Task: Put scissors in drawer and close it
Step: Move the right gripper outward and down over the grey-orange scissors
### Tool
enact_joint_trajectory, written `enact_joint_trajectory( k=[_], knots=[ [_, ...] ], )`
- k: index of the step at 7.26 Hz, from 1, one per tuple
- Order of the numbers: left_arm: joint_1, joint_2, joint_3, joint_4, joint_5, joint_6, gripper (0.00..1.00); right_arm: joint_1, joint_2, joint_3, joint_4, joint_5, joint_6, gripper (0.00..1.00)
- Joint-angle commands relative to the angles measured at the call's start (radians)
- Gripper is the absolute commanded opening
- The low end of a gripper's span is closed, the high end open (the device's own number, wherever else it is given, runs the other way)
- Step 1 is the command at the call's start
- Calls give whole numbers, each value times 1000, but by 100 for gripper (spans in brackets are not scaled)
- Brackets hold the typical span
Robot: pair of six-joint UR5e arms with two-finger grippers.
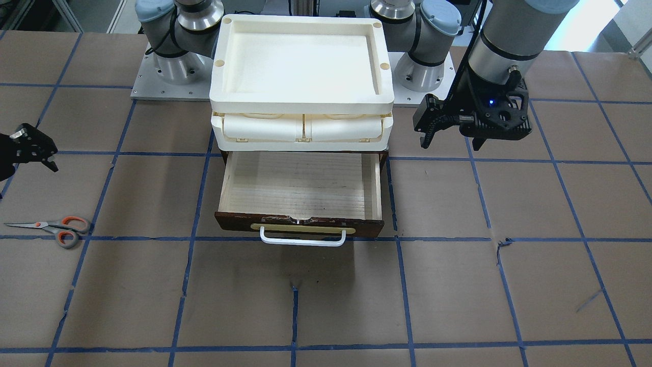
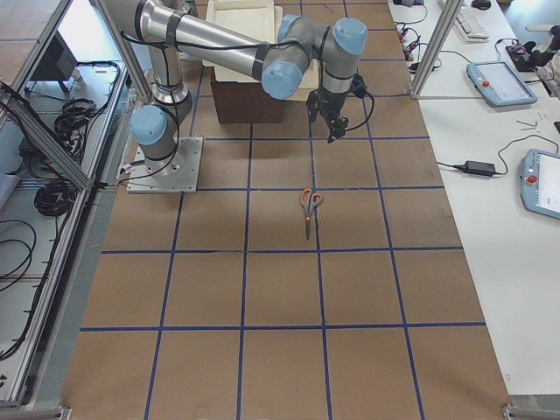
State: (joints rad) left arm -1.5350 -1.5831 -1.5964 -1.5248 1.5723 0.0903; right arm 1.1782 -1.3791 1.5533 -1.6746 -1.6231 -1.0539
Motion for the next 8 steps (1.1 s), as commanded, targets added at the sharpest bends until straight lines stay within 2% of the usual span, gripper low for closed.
enact_joint_trajectory(
  k=[1,2,3,5,6,8],
  knots=[
    [-2,2,0,0,0,3,100,-89,43,94,-137,-3,-317,100],
    [-5,2,1,0,0,3,100,-133,49,126,-148,6,-529,100],
    [-8,3,1,0,0,0,100,-156,63,173,-275,6,-651,100],
    [-10,6,4,0,0,2,100,-180,92,337,-629,9,-859,100],
    [-10,6,4,0,-1,2,100,-181,95,396,-660,26,-929,99],
    [-10,8,6,0,-2,3,100,-230,142,401,-668,135,-1010,99]
  ],
)
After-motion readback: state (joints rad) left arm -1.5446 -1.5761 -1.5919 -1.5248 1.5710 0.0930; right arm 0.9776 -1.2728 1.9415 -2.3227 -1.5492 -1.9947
